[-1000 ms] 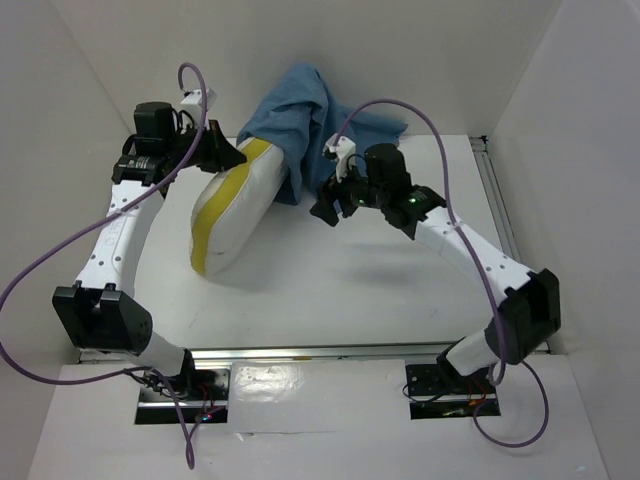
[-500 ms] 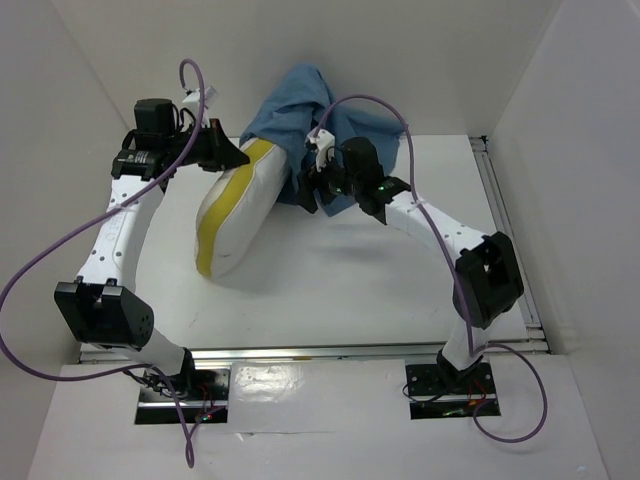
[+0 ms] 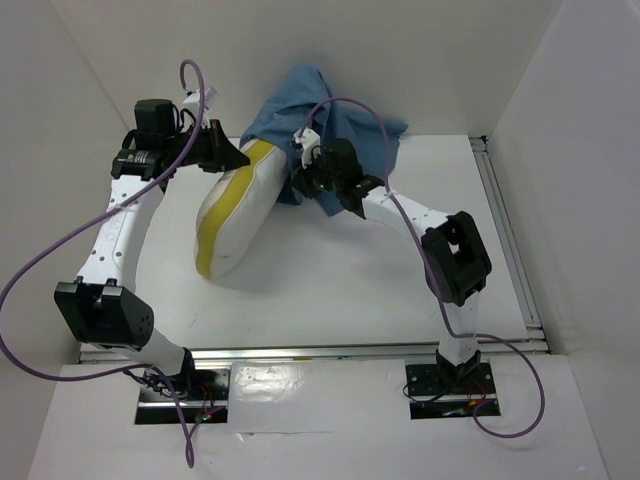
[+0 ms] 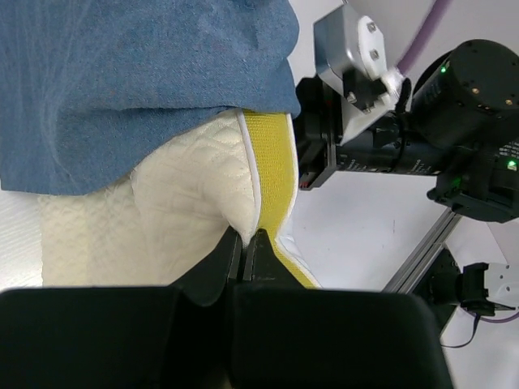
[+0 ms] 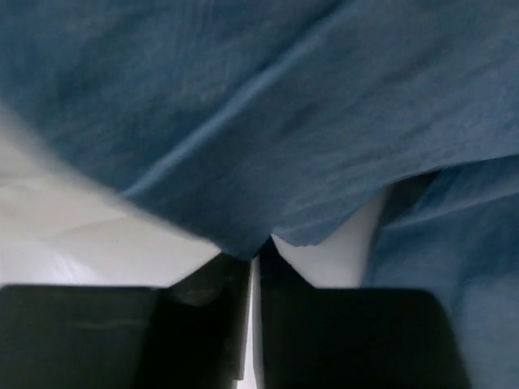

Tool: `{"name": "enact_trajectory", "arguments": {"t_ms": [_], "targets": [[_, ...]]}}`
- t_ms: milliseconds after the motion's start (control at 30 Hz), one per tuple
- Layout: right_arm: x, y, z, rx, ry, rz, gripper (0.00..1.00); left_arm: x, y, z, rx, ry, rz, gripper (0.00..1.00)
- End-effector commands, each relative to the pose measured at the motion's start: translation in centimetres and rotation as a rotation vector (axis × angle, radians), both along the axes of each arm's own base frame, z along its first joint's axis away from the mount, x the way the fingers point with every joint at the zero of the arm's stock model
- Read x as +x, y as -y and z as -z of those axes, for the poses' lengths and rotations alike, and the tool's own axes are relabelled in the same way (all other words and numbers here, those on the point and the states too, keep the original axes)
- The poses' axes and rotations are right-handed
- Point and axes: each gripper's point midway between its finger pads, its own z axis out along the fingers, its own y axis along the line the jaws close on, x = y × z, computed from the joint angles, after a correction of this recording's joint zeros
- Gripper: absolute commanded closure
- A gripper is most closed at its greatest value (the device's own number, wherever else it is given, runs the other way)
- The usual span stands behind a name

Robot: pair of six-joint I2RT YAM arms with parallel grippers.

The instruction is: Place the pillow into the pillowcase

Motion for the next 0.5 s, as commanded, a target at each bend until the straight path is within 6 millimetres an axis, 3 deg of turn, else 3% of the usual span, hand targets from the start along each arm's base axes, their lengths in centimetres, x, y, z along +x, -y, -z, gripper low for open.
{"name": "enact_trajectory", "arguments": {"t_ms": [0,100,200,233,267,300,333,467], "targets": [[1.4,-1.3,-3.9,0.053,0.132,-0.008,1.0,-0.6,0.5,-5.1,-0.028,0.156,0.047,1.0],[-0.5,-2.1,-4.5,0.064,0.093,-0.108,1.0,-0.7,0.6,-4.3,-0.014,0.145,0.041,1.0],[-4.3,-2.9,-7.5,0.088,0.094,-0.223,1.0,-0.7,0.4,-3.7,-0.009,0.139,0.03,1.0],[-6.4,-3.4,-10.1,0.113,0.095,-0.28,1.0,-0.7,0.3,-3.4,-0.009,0.135,0.014,1.0],[-7.7,-3.7,-11.3,0.123,0.095,-0.317,1.0,-0.4,0.2,-3.5,-0.005,0.144,0.005,1.0],[-9.8,-4.3,-11.7,0.115,0.061,-0.364,1.0,-0.4,0.2,-3.5,-0.005,0.144,0.004,1.0],[-11.7,-4.5,-13.5,0.137,0.063,-0.433,1.0,-0.6,0.1,-3.6,-0.005,0.153,0.004,1.0],[-17.8,-4.9,-16.5,0.169,0.02,-0.622,1.0,0.1,-0.1,-4.2,-0.009,0.174,-0.027,1.0]]}}
